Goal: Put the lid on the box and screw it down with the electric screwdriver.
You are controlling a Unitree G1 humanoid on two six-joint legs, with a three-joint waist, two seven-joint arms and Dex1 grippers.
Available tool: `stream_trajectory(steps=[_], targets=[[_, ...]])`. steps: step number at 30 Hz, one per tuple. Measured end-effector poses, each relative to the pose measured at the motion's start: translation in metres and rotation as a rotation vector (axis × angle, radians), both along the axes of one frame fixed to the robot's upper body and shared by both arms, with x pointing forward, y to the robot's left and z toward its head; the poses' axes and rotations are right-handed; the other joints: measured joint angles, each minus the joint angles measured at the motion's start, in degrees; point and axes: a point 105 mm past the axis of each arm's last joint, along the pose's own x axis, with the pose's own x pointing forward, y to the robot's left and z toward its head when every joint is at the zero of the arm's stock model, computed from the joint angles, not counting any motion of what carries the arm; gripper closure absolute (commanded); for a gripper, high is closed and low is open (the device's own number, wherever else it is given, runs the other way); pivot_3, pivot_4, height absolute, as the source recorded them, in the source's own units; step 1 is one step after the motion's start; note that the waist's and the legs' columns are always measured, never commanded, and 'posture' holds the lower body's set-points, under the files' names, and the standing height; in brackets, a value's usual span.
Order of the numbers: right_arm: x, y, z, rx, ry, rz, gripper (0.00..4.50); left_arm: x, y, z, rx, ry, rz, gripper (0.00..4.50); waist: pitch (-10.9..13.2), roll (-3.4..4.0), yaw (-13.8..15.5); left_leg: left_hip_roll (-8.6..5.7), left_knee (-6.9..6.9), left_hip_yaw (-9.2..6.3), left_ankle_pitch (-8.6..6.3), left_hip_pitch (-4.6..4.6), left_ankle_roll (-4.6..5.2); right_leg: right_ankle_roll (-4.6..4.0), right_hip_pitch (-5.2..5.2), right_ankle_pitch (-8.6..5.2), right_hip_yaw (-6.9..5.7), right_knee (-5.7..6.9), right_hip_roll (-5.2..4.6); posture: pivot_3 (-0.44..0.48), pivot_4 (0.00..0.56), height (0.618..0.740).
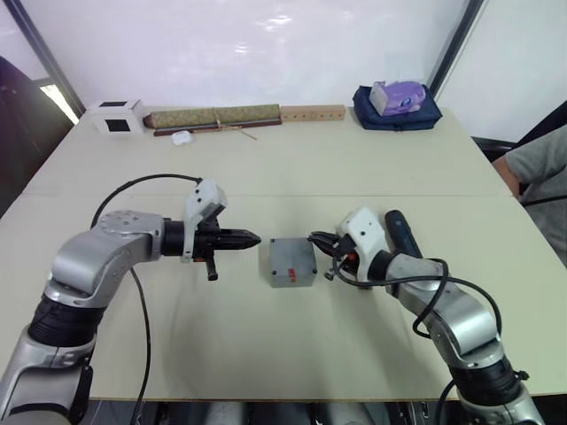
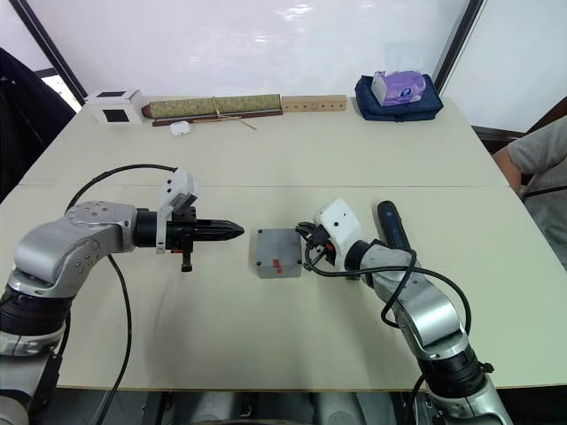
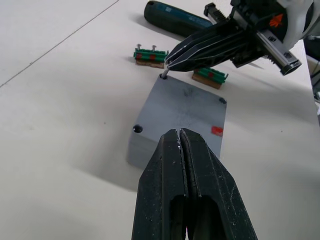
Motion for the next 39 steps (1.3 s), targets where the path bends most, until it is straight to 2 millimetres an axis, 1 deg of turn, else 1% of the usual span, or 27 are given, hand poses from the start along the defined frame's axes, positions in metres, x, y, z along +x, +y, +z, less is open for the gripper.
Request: stream_trajectory(steps=[11,14,16,20,23,28,29,31,32,33,34,35,36,37,38,39], targets=[[0.000,0.001,-0.005,-0.010,0.009,-0.002,4.44,0.000,-0.001,0.000,-0.002,0.001,-0.003,4.50,0.0,0.00,0.0,0.00,0.01,0.00,0.00,0.00,0.00,0.00,0.00,0.00,0.00,0.01,0.00,0.000,0.150,0.740],[-0.001,0.001,-0.006,-0.010,0.012,-0.004,3.70,0.000,-0.001,-0.001,-0.003,0.001,-0.003,4.50,0.0,0.00,0.0,0.00,0.01,0.00,0.00,0.00,0.00,0.00,0.00,0.00,0.00,0.01,0.00,0.000,0.150,0.740],[-0.001,0.001,-0.006,-0.010,0.012,-0.004,2.93,0.000,-0.002,-0.001,-0.003,0.001,-0.004,4.50,0.0,0.00,0.0,0.00,0.01,0.00,0.00,0.00,0.00,0.00,0.00,0.00,0.00,0.01,0.00,0.000,0.150,0.740],[0.000,0.000,-0.006,-0.011,0.014,-0.007,2.93,0.000,-0.002,-0.001,-0.004,0.002,-0.004,4.50,0.0,0.00,0.0,0.00,0.01,0.00,0.00,0.00,0.00,0.00,0.00,0.00,0.00,0.02,0.00,0.000,0.150,0.740],[0.002,-0.006,-0.004,-0.006,0.025,-0.032,2.93,-0.001,-0.005,-0.002,-0.009,0.005,-0.016,4.50,0.0,0.00,0.0,-0.01,0.03,0.00,0.00,0.00,0.00,0.00,0.00,0.00,0.00,0.02,-0.01,0.000,0.150,0.740],[0.004,-0.035,0.023,0.050,0.014,-0.126,2.93,-0.004,-0.019,0.003,-0.016,-0.014,-0.090,4.50,0.0,0.00,0.2,-0.03,0.06,-0.01,0.00,-0.02,0.00,0.00,0.03,0.01,-0.01,0.02,-0.04,0.000,0.150,0.740],[0.004,-0.048,0.029,0.052,0.026,-0.165,2.43,-0.005,-0.024,0.005,-0.015,-0.022,-0.127,4.50,0.0,0.00,0.3,-0.03,0.06,-0.03,0.00,-0.03,0.00,0.00,0.03,0.01,-0.02,0.02,-0.05,0.000,0.150,0.740],[0.006,-0.076,0.041,0.035,0.045,-0.244,1.90,-0.011,-0.036,0.008,-0.017,-0.042,-0.202,4.50,0.0,0.00,0.4,-0.04,0.08,-0.03,0.00,-0.03,0.00,0.01,0.06,0.01,-0.03,0.02,-0.11,0.000,0.150,0.740],[0.005,-0.092,0.049,0.032,0.053,-0.289,1.41,-0.013,-0.041,0.008,-0.016,-0.049,-0.238,4.50,0.0,0.00,0.3,-0.09,0.08,-0.01,0.00,-0.02,0.00,0.00,0.06,0.01,-0.02,0.01,-0.10,0.000,0.150,0.740],[0.004,-0.101,0.054,0.042,0.079,-0.312,0.96,-0.015,-0.045,0.008,-0.012,-0.059,-0.271,4.50,0.0,0.00,0.1,-0.07,0.08,-0.02,0.00,-0.01,0.01,0.00,0.06,0.01,-0.02,0.01,-0.04,0.000,0.150,0.740],[0.003,-0.104,0.056,0.045,0.090,-0.320,0.77,-0.016,-0.048,0.008,-0.009,-0.061,-0.284,4.50,0.0,0.01,0.0,-0.05,0.08,-0.01,0.00,0.00,0.01,0.00,0.05,0.01,-0.01,0.01,-0.01,0.000,0.150,0.740],[0.002,-0.109,0.058,0.064,0.130,-0.336,0.28,-0.018,-0.050,0.007,-0.003,-0.070,-0.306,4.50,0.0,0.04,-0.3,-0.01,0.07,0.00,-0.01,0.02,0.01,0.00,0.04,0.01,0.02,0.03,0.06,0.000,0.150,0.740],[0.002,-0.117,0.059,0.089,0.200,-0.362,0.11,-0.019,-0.055,0.007,0.013,-0.091,-0.338,4.50,0.0,0.10,-0.3,0.01,0.07,-0.01,0.00,0.05,0.02,-0.02,0.04,0.01,0.03,0.06,0.10,0.000,0.150,0.740],[0.002,-0.121,0.058,0.084,0.248,-0.370,0.11,-0.020,-0.057,0.007,0.022,-0.102,-0.356,4.50,0.0,0.13,-0.3,0.00,0.07,0.01,0.00,0.04,0.02,-0.02,0.03,0.01,0.04,0.09,0.09,0.000,0.150,0.740],[0.000,-0.132,0.057,0.038,0.326,-0.384,0.11,-0.022,-0.061,0.007,0.036,-0.123,-0.389,4.50,0.1,0.33,-0.1,-0.02,0.10,0.06,0.00,0.03,0.02,-0.02,0.03,0.01,0.04,0.10,0.02,0.000,0.150,0.740],[-0.004,-0.147,0.054,-0.006,0.413,-0.420,0.11,-0.024,-0.062,0.007,0.048,-0.143,-0.420,4.50,0.2,0.48,0.2,-0.07,0.09,0.09,0.00,0.02,0.02,-0.03,0.03,0.01,0.04,0.07,-0.08,0.000,0.150,0.740]])
